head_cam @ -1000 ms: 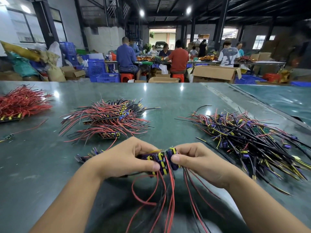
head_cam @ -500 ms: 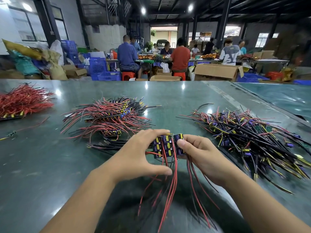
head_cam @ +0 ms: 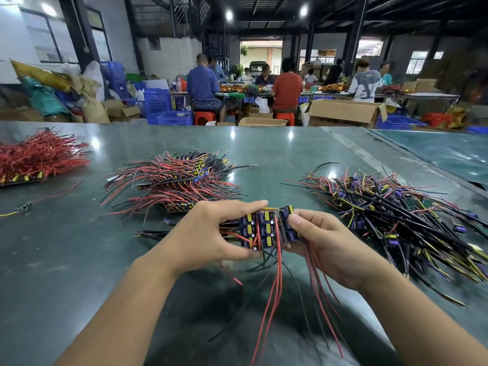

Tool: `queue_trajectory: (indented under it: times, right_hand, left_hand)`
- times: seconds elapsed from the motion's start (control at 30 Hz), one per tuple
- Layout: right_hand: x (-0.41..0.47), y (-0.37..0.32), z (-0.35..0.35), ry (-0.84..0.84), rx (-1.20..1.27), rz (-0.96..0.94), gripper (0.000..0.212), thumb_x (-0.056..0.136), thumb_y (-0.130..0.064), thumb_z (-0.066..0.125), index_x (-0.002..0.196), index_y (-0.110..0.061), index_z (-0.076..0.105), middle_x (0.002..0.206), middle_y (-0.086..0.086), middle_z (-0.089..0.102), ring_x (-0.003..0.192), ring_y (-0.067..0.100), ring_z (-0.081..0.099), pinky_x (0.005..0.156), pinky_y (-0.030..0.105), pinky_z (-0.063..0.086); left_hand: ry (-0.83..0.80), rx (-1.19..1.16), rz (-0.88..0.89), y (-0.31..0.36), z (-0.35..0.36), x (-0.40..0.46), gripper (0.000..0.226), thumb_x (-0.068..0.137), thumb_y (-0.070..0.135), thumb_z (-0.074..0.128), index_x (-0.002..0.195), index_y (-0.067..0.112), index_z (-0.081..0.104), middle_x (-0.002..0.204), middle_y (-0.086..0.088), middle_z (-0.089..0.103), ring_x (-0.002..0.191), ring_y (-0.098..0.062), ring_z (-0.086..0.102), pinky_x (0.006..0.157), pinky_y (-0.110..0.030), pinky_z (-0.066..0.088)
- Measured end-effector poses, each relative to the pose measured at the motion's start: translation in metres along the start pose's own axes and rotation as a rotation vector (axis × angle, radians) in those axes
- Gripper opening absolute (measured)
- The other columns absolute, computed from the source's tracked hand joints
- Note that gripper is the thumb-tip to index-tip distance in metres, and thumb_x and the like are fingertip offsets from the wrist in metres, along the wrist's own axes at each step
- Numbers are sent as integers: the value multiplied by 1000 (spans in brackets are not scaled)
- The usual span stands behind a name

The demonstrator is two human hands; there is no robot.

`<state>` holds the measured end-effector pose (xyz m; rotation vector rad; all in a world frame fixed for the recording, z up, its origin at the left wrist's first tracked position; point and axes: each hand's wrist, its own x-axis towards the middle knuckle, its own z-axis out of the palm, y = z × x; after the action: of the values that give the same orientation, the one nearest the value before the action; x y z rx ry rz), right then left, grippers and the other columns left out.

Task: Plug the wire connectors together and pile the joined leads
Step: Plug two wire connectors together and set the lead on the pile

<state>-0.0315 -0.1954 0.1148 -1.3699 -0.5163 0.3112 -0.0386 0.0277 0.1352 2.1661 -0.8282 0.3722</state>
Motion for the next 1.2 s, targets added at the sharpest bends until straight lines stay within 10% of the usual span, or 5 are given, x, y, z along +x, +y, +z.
queue_trajectory:
  times: [0.2, 0.3, 0.47, 0.93, 1.2]
  right_hand:
    - [-2, -8, -11, 82, 58, 73, 41, 81, -26, 60, 105, 7, 64, 86, 13, 53, 75, 11, 50, 70, 19, 53]
    - [-1, -7, -14, 194, 89, 86, 39, 77, -28, 62, 104, -1, 69, 75, 4, 58, 64, 7, 57, 68, 22, 55]
    - [2, -8, -13, 321, 195, 70, 26, 71, -30, 64, 86, -15, 78, 72, 0, 62, 60, 9, 60, 63, 25, 56]
    - [0, -17, -12, 487, 515, -303, 12, 74, -20, 60, 75, -14, 70, 68, 0, 64, 57, 14, 63, 68, 28, 56]
    - [-8, -27, -11, 305, 533, -314, 33, 68, -19, 59, 97, -5, 53, 114, 13, 67, 116, 24, 59, 101, 37, 40]
  left_hand:
    - [-21, -69, 48, 12, -3, 1, 65, 58, 26, 84, 117, 40, 62, 130, 24, 56, 125, 5, 47, 105, -16, 35]
    - [76, -80, 64, 12, -12, 2, 61, 58, 25, 85, 115, 38, 64, 135, 21, 53, 130, 1, 43, 105, -16, 34]
    - [182, -256, -30, 12, -16, 0, 63, 57, 13, 85, 106, 48, 66, 96, 18, 72, 84, 4, 67, 81, -10, 48]
    - [96, 127, -87, 4, -17, 12, 53, 66, 10, 82, 109, 36, 64, 104, 24, 63, 94, 3, 63, 84, -13, 46]
    - [-14, 156, 29, 28, -34, 19, 58, 70, 27, 82, 121, 42, 59, 117, 18, 50, 113, -6, 52, 92, -9, 37]
